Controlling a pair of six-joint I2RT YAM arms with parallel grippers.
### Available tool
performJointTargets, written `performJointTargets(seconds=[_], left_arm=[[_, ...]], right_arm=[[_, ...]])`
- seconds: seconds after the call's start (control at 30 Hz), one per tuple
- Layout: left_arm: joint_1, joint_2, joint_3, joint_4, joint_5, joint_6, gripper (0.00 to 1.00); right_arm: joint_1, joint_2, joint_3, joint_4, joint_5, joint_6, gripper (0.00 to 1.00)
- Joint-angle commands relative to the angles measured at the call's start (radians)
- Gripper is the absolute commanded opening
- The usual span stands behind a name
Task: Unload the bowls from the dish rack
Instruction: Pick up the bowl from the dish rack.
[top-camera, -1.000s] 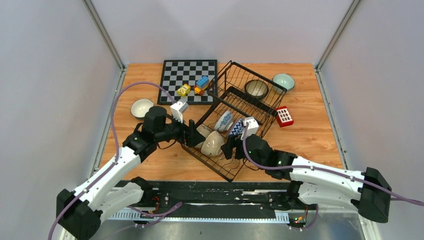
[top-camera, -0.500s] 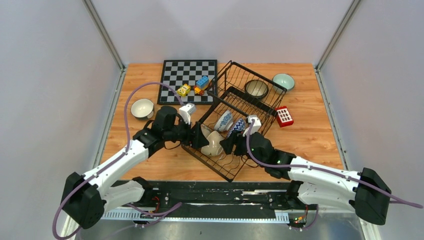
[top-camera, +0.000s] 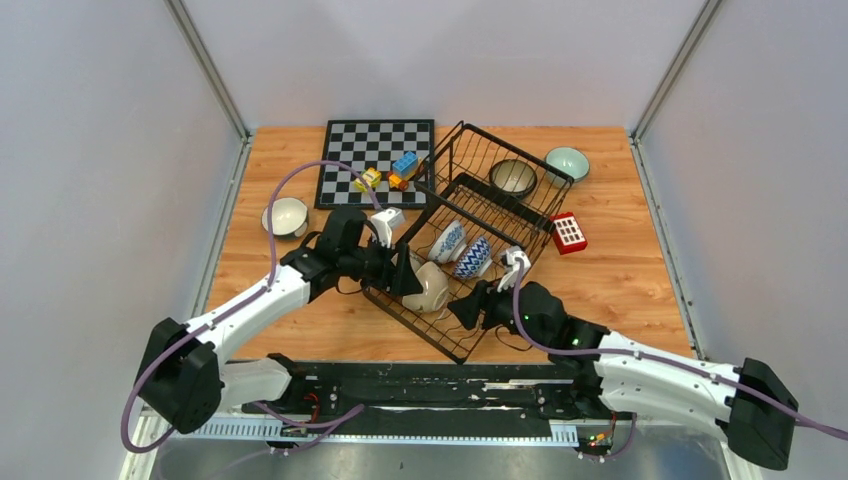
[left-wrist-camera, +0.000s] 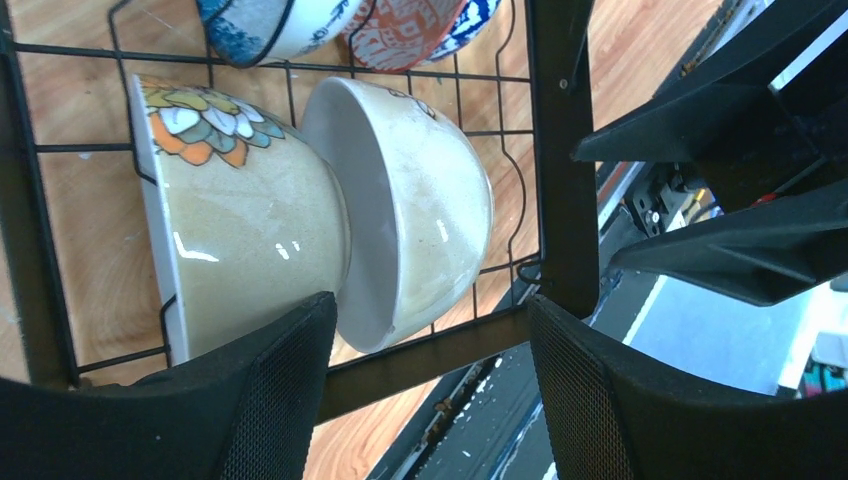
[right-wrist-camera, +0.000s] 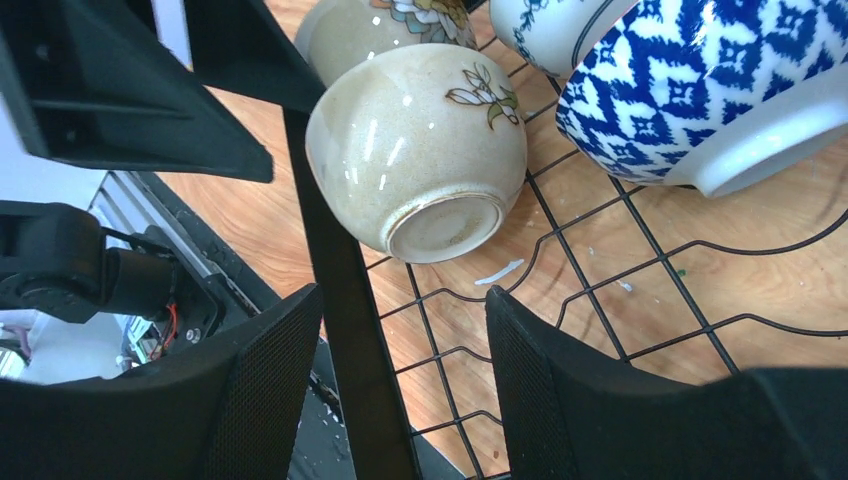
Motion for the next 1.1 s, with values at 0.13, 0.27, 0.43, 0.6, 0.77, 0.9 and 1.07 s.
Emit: performJointTargets(seconds=[0.13,0.27,0.43,0.6,0.77,0.9,1.07], left_arm=[[-0.007,0.070,0.021,0.045,0.090,-0.004,0.72],[-0.009,0.100,0.029,0.069,0.111,-0.020,0.71],[-0.009,0.137,0.044,0.082,0.135,-0.026,0.70],[-0.009,0.164,0.043,0.119,0.167,-0.044,0.68],[-0.009,0.191,0.043,0.143,0.188,-0.054,0.64],[-0.008,0.212,0.037,0.189,0.230,-0.076,0.58],[-0.009,0.236,0.027,0.226,0.251,-0.098,0.50]], right_arm=[[-0.013,-0.166,-0.063,-0.041,-0.023,-0.038,0.63],[-0.014,-0.213,-0.070,-0.056,-0.034,-0.046,0.63],[-0.013,-0.242,-0.074,-0.065,-0.044,-0.051,0.62],[-0.014,-0.253,-0.075,-0.086,-0.041,-0.054,0.62],[-0.014,-0.266,-0.084,-0.088,-0.040,-0.053,0.61],[-0.014,-0.281,-0.088,-0.094,-0.037,-0.055,0.60],[-0.014,-0.285,-0.092,-0.094,-0.035,-0.056,0.59]])
